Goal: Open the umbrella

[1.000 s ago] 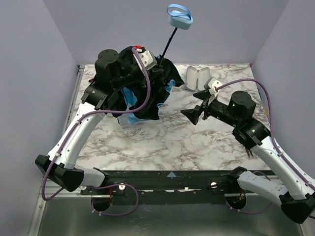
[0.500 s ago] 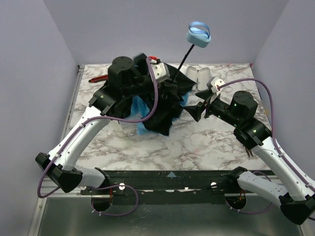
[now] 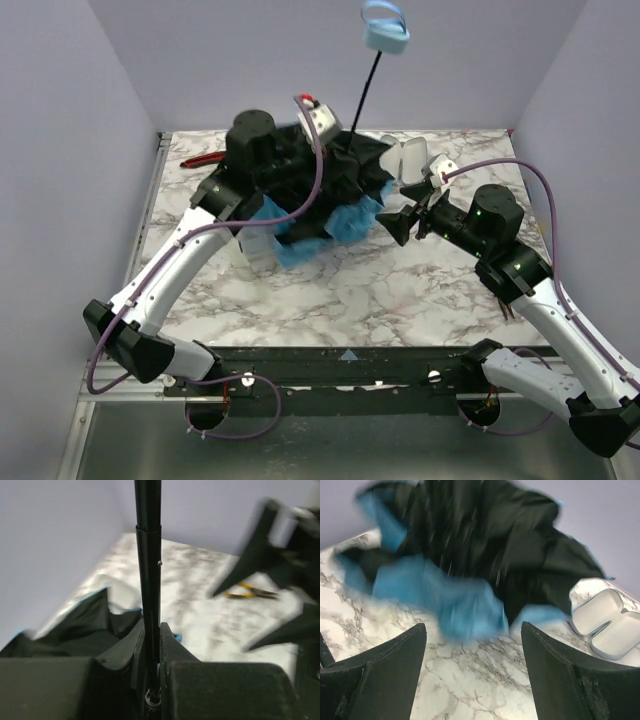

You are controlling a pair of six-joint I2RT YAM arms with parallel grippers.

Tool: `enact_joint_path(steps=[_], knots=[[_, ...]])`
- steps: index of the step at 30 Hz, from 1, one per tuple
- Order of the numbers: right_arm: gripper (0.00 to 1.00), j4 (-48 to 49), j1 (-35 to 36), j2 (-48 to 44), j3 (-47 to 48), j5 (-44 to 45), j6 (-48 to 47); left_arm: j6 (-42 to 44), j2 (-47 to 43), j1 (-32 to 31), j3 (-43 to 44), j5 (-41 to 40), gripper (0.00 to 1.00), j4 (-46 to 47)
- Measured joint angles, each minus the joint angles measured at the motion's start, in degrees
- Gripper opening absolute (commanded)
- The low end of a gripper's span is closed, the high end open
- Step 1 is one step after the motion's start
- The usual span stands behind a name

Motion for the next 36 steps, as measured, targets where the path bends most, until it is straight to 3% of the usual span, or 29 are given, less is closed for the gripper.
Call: enact_joint_path(steps=[3, 6, 9, 11, 16, 18, 22, 24, 26, 29, 31, 36], knots=[[0.77, 0.0, -0.31, 0.0, 0.0, 0.02, 0.0, -4.76, -2.4, -5.75, -6.36, 3.28, 0.0, 0.87], [0.77, -0.04, -0.63, -0.02, 0.0, 0.09, 0.0, -9.27, -0.9, 0.42, -4.68, 2.8, 0.0, 1.36], [0.77, -0.04, -0.83, -0.02, 0.0, 0.11, 0.0, -9.88, 0.33, 8.66, -3.63, -2.84, 0.0, 3.87], [0.77, -0.04, -1.03, -0.02, 0.0, 0.09, 0.0, -10.32, 0.0, 9.7, -4.5, -3.72, 0.0, 4.92], [0.77, -0.02, -1.36, 0.0, 0.0, 0.11, -0.04, -7.87, -5.95, -4.87, -14.49, -2.38, 0.0, 7.5], [0.76, -0.04, -1.38, 0.0, 0.0, 0.22, -0.04, -9.62, -5.9, -6.6, -13.0, -0.22, 0.0, 5.84], [0.76, -0.09, -1.49, 0.11, 0.0, 0.68, 0.02, -14.21, 0.96, 8.2, -0.92, -2.75, 0.0, 7.74], [0.76, -0.07, -1.68, 0.26, 0.0, 0.7, 0.07, -13.79, 1.6, 10.64, -0.72, -4.26, 0.0, 8.57], [0.76, 0.02, -1.75, 0.52, 0.0, 0.72, 0.11, -11.41, -0.68, 5.55, -5.2, -4.39, 0.0, 9.2], [0.76, -0.02, -1.81, 1.11, 0.02, 0.79, 0.07, -10.36, -4.92, -9.9, -14.29, -0.28, 0.0, 9.42], [0.76, -0.15, -2.05, 1.14, 0.02, 0.96, 0.0, -11.17, -4.9, -11.8, -14.29, 1.57, 0.0, 7.69], [0.76, -0.24, -2.19, 1.14, 0.02, 0.96, -0.09, -5.27, -2.89, -0.02, -10.23, -3.98, 0.0, 8.39]])
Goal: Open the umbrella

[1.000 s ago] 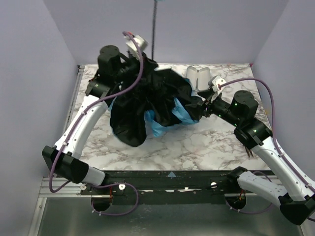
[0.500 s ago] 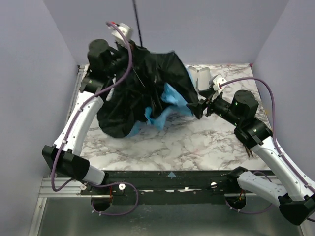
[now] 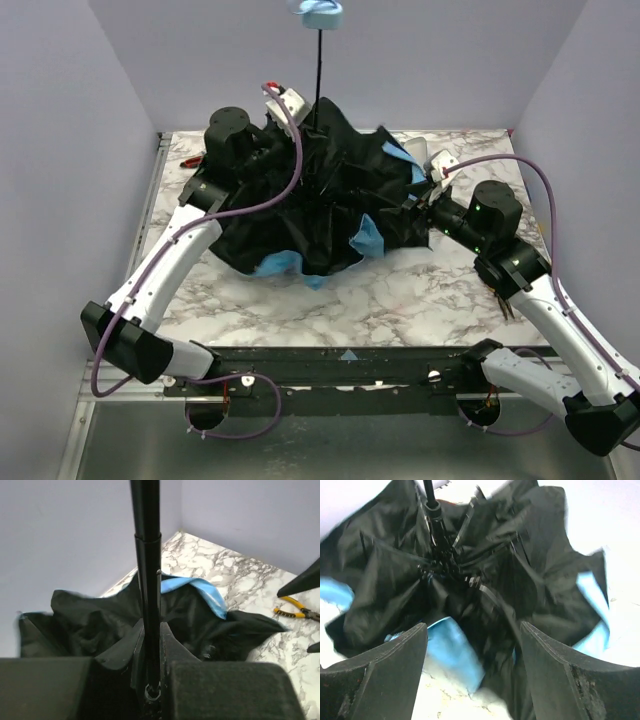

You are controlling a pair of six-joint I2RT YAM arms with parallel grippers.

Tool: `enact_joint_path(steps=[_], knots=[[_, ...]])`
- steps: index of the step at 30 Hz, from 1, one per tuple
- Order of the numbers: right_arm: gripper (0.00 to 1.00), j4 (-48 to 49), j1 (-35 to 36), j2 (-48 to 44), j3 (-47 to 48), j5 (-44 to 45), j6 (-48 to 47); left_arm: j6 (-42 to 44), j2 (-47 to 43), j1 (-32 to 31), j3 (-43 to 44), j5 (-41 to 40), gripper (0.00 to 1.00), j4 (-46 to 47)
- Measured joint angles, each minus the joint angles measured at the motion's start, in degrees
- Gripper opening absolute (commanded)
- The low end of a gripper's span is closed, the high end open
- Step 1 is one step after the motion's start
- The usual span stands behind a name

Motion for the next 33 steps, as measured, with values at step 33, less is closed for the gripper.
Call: enact_joint_path(steps=[33], knots=[[0.48, 0.31, -0.24, 10.25, 3.74, -21.9, -0.81, 14.23, -6.91, -8.85, -3.52, 9.49, 0.0, 0.44]])
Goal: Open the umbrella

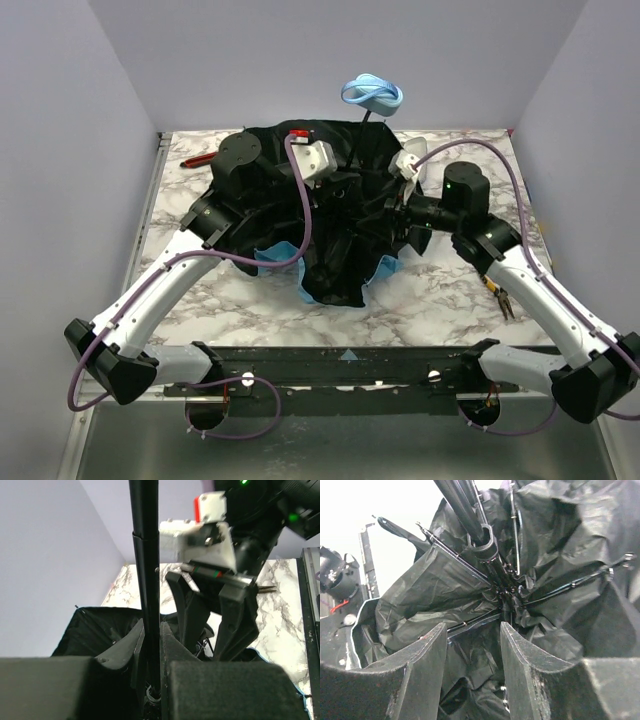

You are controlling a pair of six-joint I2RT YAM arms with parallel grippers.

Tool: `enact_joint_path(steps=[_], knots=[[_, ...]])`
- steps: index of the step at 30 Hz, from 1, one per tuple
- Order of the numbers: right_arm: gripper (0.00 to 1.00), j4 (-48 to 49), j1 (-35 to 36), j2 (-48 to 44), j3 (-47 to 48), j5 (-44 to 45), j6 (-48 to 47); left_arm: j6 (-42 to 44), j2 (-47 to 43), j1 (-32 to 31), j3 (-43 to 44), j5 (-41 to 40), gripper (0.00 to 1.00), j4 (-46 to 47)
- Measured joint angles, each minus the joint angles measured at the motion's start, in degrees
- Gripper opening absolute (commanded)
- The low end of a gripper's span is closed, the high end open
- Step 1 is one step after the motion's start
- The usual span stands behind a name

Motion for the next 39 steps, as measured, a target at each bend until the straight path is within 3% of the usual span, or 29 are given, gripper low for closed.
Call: enact_joint_path(steps=[11, 19, 27, 33, 39], knots=[[0.39, -0.55, 0.09, 6.23, -0.9, -5.77, -4.52, -5.92, 0.28, 0.09, -2.36, 0.68, 0.0, 4.72], [0.39, -2.71, 0.09, 6.73, -12.0, -6.16, -14.99, -11.93, 6.01, 2.29, -7.13, 1.86, 0.0, 9.01], [0.52, -4.81, 0.09, 4.63, -17.64, -5.35, -22.97, -13.16, 9.62, 3.06, -7.52, 4.5, 0.0, 7.58], [0.67, -4.59, 0.09, -2.05, -16.28, -1.86, -17.77, -12.85, 9.35, 3.41, -7.28, 8.15, 0.0, 10.03], [0.65, -1.27, 0.09, -6.56, -8.81, 3.06, -8.22, -10.47, 7.74, 3.93, -7.8, 9.46, 0.0, 11.28]])
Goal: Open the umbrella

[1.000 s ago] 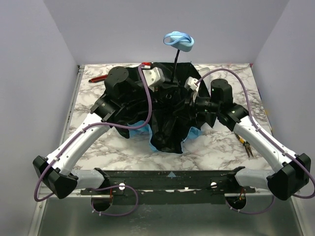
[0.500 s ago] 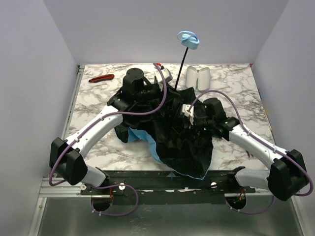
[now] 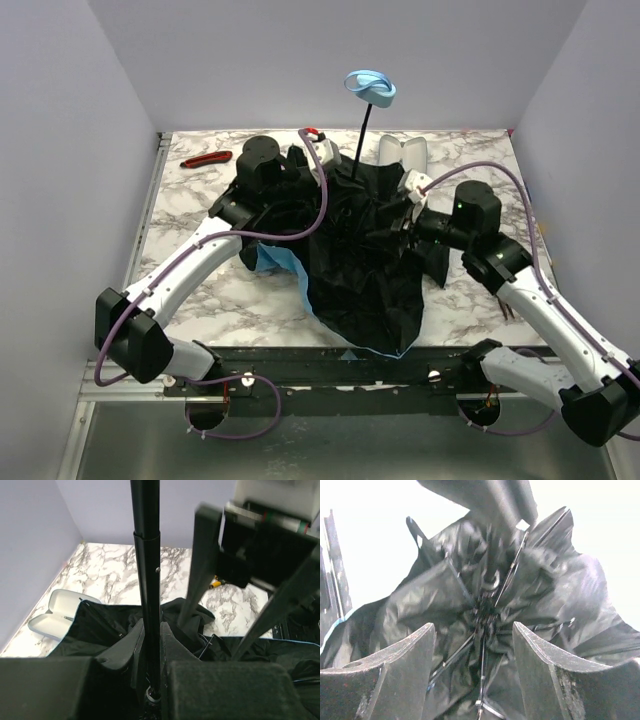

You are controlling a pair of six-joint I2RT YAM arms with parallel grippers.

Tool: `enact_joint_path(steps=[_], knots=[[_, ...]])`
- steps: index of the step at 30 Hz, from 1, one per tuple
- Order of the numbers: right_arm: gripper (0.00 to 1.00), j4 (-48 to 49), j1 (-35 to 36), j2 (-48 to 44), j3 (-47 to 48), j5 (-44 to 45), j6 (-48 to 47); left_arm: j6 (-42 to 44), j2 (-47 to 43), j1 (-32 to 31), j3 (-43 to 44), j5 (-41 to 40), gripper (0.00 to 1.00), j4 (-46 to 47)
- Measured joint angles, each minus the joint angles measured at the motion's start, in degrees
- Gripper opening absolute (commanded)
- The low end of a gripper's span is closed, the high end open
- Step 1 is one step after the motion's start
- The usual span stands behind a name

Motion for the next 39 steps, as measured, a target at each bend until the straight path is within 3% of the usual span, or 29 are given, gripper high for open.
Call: enact_joint_path(steps=[4, 13, 16, 21, 23, 24, 29, 30, 34, 39], knots=[[0.64, 4.96, 0.0, 0.07, 3.78, 1.18, 5.53, -0.26, -0.46, -0.02, -0.04, 0.87, 0.0, 0.79], [0.61, 19.41, 0.24, 6.4, 2.69, -1.99, 16.33, -4.48, -0.46, -0.63, 1.2, 1.4, 0.0, 1.14], [0.54, 22.45, 0.42, 8.76, 2.67, -3.04, 17.7, -5.46, -0.46, -0.96, 1.7, 1.42, 0.0, 1.2], [0.27, 25.83, 1.03, 11.58, 2.62, -3.8, 19.1, -6.84, -0.48, -1.6, 2.05, 1.4, 0.0, 1.18], [0.02, 26.47, 1.07, 12.28, 2.6, -4.13, 19.39, -7.43, -0.48, -1.68, 2.21, 1.25, 0.0, 1.16], [0.0, 26.62, 1.11, 12.55, 2.56, -4.87, 19.61, -7.72, -0.48, -1.68, 2.25, 0.92, 0.06, 1.16], [0.0, 27.78, 1.86, 12.63, 2.12, -4.42, 19.28, -9.11, -1.14, -0.85, 2.67, -0.68, 0.63, -1.09], [0.0, 27.67, 1.84, 12.59, 2.12, -3.78, 19.87, -8.76, -1.53, -0.57, 2.78, -0.94, 0.67, -1.77], [0.0, 26.86, 1.68, 12.52, 2.1, -0.48, 20.65, -6.71, -6.08, 2.78, 2.67, -3.02, 0.71, -4.63], [0.0, 26.91, 1.57, 12.07, 2.1, 1.16, 20.63, 4.11, -15.72, 6.64, -2.43, -10.73, 0.68, -8.04]])
